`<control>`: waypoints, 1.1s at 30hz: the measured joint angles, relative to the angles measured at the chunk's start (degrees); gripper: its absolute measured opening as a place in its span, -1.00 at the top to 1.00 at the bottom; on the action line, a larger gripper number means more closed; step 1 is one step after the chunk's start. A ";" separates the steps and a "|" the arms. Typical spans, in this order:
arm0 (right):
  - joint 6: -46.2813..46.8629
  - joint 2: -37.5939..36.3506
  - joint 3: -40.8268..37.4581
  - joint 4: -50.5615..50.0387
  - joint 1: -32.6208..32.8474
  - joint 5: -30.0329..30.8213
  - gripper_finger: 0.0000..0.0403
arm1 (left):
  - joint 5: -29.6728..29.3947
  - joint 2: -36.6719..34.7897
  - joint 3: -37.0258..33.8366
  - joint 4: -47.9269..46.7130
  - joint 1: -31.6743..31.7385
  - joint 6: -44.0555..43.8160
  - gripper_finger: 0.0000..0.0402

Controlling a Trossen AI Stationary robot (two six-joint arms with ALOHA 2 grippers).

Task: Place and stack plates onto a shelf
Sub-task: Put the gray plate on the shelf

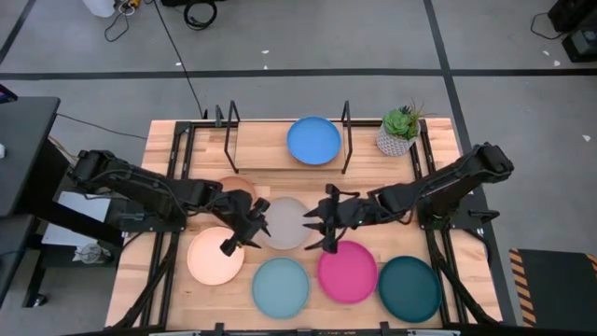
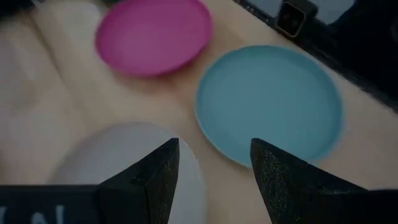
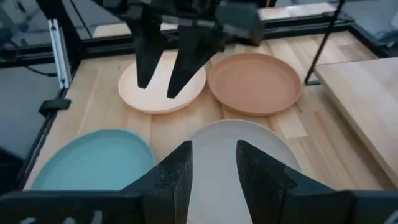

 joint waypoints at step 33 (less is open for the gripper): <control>-14.97 -1.56 -16.08 16.06 -4.33 -1.89 0.35 | -19.75 16.88 -5.72 6.11 -4.96 -6.37 0.00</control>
